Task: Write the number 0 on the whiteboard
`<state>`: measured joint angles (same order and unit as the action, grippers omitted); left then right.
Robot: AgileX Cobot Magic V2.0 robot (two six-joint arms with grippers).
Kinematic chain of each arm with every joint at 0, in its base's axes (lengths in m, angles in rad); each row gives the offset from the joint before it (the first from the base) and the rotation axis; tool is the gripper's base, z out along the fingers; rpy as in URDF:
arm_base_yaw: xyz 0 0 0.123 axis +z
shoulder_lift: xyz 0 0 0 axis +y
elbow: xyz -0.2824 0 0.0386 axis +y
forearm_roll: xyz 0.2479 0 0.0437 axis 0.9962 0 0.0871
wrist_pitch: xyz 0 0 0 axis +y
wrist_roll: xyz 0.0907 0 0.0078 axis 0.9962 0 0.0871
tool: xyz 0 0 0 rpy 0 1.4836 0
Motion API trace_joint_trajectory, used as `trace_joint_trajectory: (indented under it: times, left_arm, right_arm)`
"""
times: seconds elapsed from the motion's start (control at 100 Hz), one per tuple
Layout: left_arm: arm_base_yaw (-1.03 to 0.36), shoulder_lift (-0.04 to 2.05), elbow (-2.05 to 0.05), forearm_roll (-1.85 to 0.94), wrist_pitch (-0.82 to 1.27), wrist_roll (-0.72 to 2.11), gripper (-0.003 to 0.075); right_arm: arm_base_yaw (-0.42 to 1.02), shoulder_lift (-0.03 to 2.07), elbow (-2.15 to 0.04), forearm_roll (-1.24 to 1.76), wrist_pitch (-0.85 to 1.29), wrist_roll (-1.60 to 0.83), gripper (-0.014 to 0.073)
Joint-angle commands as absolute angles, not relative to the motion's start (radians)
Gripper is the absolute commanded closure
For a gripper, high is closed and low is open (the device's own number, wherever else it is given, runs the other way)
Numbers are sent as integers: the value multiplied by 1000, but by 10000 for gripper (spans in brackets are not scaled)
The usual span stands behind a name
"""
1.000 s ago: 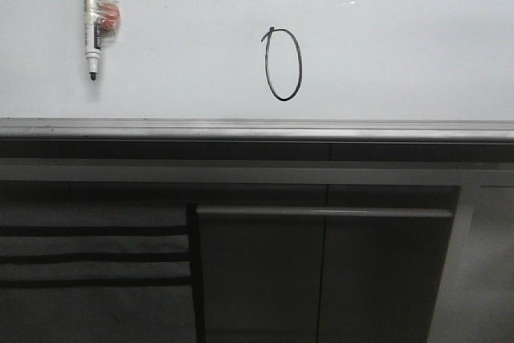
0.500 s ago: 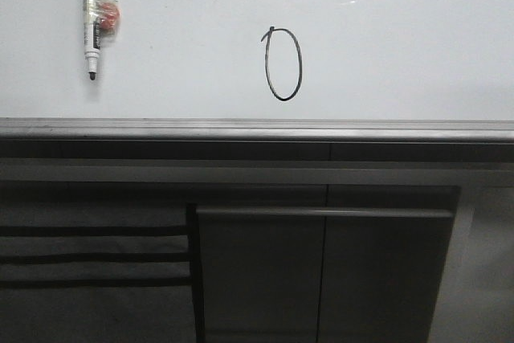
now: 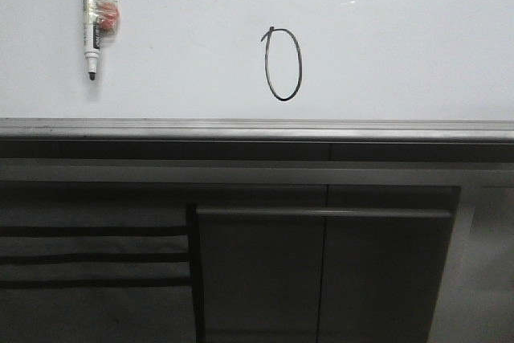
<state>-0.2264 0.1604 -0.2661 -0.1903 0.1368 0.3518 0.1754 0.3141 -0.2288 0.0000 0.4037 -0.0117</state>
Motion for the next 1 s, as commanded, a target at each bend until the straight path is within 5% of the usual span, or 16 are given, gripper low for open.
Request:
trace_joint_trajectory:
  times: [0.0, 0.27, 0.83, 0.99]
  left_arm:
    - [-178, 88, -213, -234, 40, 344, 741]
    - [-146, -30, 16, -316, -165, 344, 741]
    - [-144, -30, 20, -392, -99, 277, 741]
    - [-142, -30, 20, -79, -102, 75, 741]
  right_arm:
    - [169, 320, -256, 0, 325, -15, 666]
    - [169, 320, -256, 0, 325, -15, 666]
    - [169, 320, -256, 0, 323, -15, 666]
    - [169, 320, -256, 0, 323, -15, 666]
